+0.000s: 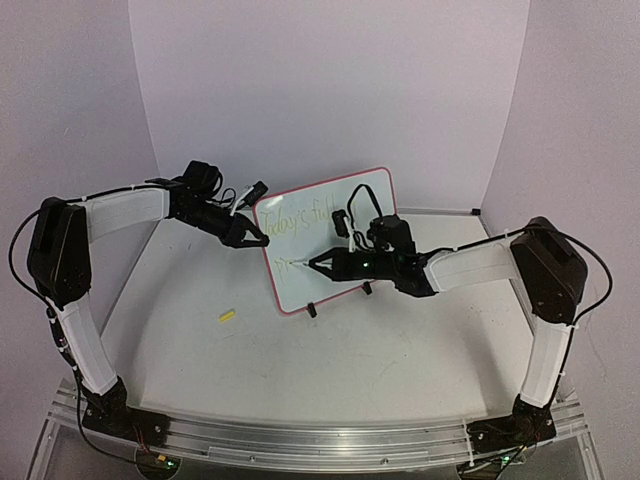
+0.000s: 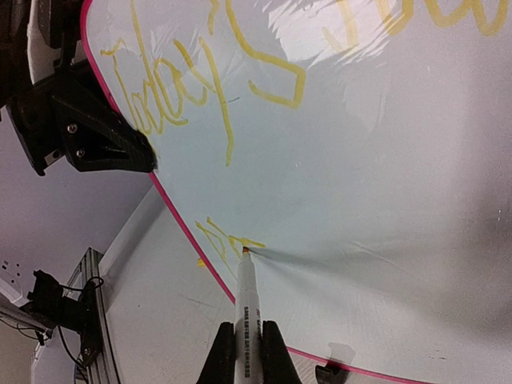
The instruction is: Write a sentence on the whiteboard
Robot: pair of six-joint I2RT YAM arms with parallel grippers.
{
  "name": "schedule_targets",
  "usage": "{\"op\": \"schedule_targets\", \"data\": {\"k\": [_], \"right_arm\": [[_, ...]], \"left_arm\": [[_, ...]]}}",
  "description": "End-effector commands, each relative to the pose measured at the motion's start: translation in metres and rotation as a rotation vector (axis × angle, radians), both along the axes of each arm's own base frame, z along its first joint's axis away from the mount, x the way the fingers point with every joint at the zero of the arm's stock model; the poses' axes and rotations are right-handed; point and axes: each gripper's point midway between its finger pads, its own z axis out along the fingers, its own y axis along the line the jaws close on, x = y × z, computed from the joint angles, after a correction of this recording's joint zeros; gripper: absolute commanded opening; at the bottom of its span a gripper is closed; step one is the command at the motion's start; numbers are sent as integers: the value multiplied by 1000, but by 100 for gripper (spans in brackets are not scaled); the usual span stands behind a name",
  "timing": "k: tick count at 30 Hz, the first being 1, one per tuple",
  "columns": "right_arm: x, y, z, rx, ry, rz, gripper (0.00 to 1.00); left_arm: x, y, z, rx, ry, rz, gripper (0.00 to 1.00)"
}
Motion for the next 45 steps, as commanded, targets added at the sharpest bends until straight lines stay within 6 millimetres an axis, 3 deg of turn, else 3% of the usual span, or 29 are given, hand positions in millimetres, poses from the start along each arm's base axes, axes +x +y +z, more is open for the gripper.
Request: {"op": "schedule_targets", "data": {"k": [1,4,21,45], "right_arm": [[3,-10,-21,-47,20,-40,0],[4,-15,-21,-56,16,-67,0],[20,-19,28,-2,-75,-146,0],[23,-10,40,39,-83,-126,0]], "left_arm": [[-11,-3,-19,83,8,-31,0],[-12,-3,-19,83,10,-31,0],[-12,-2,-16,83,2,-31,0],[-12,-2,-16,81,2,-32,0]]}}
